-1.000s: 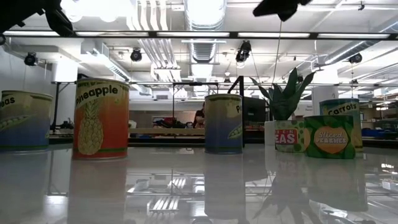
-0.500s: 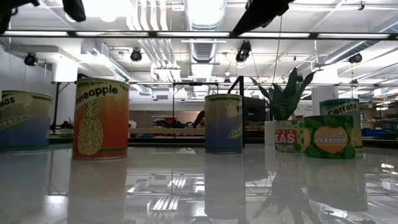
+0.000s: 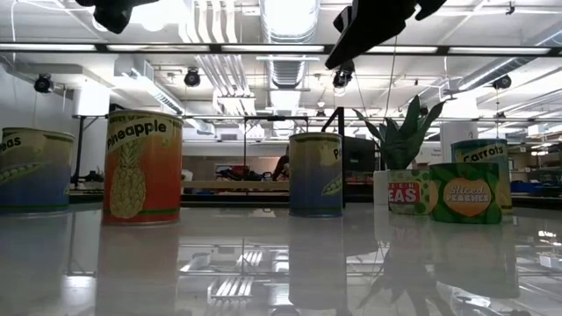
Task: Pick and place cans onto a shelf
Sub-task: Put the right canned peas on the shelf
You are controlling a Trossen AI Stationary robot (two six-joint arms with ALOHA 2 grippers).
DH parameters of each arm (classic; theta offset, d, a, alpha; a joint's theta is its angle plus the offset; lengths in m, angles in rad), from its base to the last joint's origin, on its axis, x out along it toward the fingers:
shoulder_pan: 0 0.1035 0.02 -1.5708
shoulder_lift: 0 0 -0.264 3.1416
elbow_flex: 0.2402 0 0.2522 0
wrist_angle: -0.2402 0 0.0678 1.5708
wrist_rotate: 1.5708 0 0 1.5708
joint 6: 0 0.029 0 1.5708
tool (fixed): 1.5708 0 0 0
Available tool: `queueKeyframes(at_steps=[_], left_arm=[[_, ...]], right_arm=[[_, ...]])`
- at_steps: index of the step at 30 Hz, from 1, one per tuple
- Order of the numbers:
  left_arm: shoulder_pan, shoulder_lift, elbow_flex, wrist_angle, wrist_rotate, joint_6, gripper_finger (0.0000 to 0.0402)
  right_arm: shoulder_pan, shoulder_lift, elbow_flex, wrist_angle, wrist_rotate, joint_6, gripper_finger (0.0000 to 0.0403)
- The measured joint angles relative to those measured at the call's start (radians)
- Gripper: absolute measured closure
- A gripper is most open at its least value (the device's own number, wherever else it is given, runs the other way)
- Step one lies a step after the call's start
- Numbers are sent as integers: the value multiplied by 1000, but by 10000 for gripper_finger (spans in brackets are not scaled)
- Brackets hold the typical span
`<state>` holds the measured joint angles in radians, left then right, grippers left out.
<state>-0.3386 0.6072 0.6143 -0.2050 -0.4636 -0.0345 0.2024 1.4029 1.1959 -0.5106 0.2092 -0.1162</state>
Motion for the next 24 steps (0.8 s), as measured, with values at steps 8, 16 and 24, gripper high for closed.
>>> queueKeyframes(at_steps=[8,16,24], left_arm=[[0,0,-1,4,-36,-1,402],[0,4,0,4,-36,-1,402],[0,6,0,13,-36,-1,402]], right_arm=[[-5,15,7,92,3,-60,394],[-8,15,7,103,185,-22,394],[-7,23,4,90,177,74,350]])
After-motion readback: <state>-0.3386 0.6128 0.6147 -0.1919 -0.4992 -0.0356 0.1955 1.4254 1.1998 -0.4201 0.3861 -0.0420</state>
